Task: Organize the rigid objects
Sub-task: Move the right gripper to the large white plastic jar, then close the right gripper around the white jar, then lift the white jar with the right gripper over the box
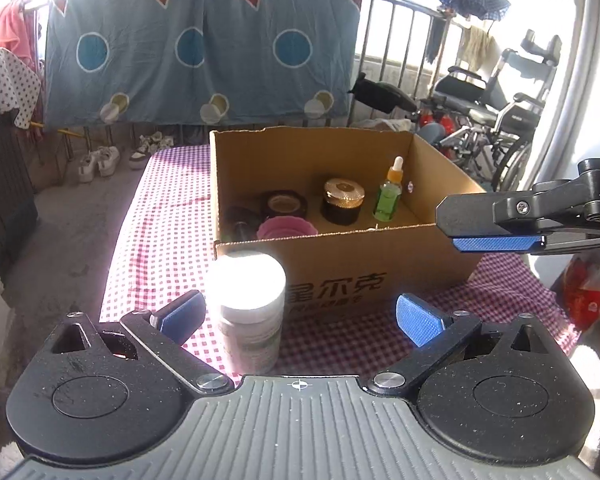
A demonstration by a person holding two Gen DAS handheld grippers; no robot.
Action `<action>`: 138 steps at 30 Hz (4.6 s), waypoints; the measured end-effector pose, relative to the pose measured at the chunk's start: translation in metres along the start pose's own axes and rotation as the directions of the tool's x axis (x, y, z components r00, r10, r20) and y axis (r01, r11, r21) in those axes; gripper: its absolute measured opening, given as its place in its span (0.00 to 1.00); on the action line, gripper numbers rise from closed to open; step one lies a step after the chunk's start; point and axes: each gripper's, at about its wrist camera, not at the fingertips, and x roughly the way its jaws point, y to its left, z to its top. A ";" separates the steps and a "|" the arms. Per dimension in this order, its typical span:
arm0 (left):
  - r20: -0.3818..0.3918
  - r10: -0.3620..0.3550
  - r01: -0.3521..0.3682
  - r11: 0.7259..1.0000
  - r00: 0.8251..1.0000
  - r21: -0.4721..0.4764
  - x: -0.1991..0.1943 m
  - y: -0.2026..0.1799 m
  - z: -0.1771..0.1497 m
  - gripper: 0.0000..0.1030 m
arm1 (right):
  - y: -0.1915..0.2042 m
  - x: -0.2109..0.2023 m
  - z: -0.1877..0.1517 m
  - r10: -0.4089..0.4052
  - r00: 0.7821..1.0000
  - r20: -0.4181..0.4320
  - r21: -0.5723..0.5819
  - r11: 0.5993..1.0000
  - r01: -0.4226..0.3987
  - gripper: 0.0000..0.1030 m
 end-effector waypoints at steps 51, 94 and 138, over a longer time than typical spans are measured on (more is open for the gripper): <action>-0.074 -0.107 0.114 0.989 0.991 0.097 0.056 -0.030 -0.020 0.53 | -0.040 0.031 -0.039 -0.064 0.996 -0.067 0.210 0.975 0.077 0.49; -0.068 -0.106 0.113 0.988 0.992 0.105 0.057 -0.036 -0.021 0.51 | -0.038 0.027 -0.043 -0.059 0.996 -0.061 0.206 0.976 0.070 0.49; -0.151 -0.251 0.273 0.951 0.956 0.144 0.129 -0.114 0.107 0.51 | -0.113 -0.004 0.105 -0.139 0.988 0.063 0.119 0.984 0.130 0.50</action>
